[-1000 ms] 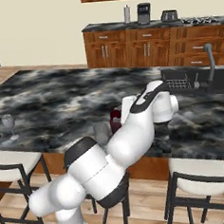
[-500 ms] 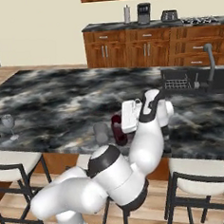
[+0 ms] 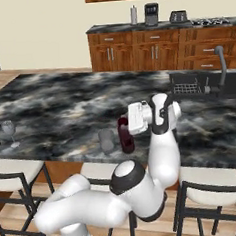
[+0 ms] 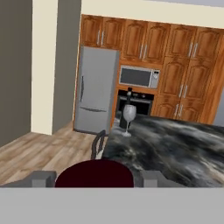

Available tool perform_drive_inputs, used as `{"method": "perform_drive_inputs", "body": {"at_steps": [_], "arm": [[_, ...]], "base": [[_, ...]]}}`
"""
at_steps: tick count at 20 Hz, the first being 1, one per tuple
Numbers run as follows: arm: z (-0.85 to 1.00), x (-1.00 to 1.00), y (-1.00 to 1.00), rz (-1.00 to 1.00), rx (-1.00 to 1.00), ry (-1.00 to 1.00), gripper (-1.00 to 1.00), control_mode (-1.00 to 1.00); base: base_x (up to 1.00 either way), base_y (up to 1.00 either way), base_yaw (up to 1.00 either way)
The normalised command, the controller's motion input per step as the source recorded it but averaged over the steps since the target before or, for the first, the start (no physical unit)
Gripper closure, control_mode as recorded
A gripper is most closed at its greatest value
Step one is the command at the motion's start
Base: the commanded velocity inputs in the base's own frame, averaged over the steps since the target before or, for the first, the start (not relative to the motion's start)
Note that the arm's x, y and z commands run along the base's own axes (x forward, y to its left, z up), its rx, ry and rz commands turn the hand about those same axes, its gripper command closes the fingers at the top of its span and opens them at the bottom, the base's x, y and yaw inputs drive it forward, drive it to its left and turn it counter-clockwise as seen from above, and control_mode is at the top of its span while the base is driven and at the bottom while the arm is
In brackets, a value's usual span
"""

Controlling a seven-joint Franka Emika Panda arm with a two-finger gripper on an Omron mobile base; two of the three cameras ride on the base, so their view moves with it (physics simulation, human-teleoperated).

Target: There is a wine glass and glass cup on the dining counter. Place the wine bottle next to the wine glass and the juice bottle next to the glass cup.

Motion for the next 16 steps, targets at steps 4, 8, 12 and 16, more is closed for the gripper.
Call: {"method": "perform_drive_inputs", "body": {"at_steps": [4, 8, 12, 16], "arm": [[-0.08, -0.20, 0.08, 0.00, 0.00, -0.01, -1.00, -1.00], [0.01, -0.19, 0.03, -0.01, 0.00, 0.00, -1.00, -1.00], [0.22, -0.18, 0.00, -0.02, 0.00, 0.00, -1.00, -1.00], [0.51, -0.25, 0.00, 0.00, 0.00, -0.01, -1.00, -1.00]], "base": [[0.00, 0.00, 0.00], [0.00, 0.00, 0.00], [0.00, 0.00, 0.00], [0.00, 0.00, 0.00]]}}
